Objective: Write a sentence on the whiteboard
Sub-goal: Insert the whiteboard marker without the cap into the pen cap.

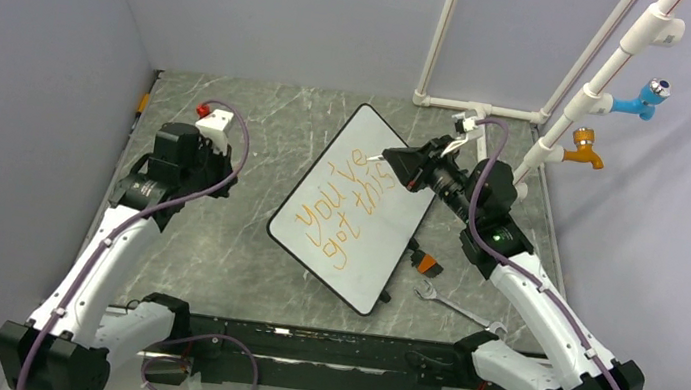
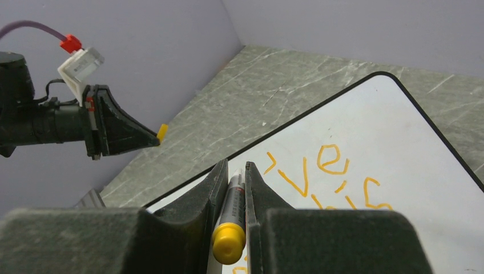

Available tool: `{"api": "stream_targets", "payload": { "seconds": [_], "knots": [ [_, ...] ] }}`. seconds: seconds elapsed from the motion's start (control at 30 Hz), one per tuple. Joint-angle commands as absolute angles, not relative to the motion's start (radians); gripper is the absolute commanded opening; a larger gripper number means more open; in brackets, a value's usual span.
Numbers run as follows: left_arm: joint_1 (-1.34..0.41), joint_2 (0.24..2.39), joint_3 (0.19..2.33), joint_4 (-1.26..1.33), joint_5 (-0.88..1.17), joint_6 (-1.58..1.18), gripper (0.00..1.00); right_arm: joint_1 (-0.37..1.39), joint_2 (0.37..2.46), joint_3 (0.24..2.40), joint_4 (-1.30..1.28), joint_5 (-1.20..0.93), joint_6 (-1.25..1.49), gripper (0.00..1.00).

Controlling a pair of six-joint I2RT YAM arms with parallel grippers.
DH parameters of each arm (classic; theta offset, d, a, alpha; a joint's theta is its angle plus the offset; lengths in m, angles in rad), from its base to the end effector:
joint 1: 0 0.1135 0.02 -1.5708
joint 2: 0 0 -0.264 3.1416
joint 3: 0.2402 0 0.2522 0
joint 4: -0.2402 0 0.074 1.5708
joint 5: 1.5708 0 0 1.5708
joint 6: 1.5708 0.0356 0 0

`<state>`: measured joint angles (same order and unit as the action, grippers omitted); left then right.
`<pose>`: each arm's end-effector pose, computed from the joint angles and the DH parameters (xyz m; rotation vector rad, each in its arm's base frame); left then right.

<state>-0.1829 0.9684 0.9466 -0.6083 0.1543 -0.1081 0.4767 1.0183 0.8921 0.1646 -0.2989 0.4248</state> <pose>0.2004 -0.0426 0.3213 0.1695 2.2055 -0.3320 0.2084 0.1194 0.3711 -0.2903 1.5849 0.9364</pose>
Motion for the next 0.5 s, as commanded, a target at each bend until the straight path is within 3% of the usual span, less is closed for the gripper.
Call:
{"api": "stream_targets", "payload": {
  "seconds": [0.0,0.47],
  "knots": [
    [-0.21,0.929,0.954,-0.485,0.173,-0.035,0.0,0.479,1.033,0.942,0.182,-0.328,0.443,0.0],
    [-0.346,0.97,1.082,-0.47,-0.042,0.217,0.0,0.479,1.039,0.956,0.168,-0.343,0.438,0.0]
  ]
}}
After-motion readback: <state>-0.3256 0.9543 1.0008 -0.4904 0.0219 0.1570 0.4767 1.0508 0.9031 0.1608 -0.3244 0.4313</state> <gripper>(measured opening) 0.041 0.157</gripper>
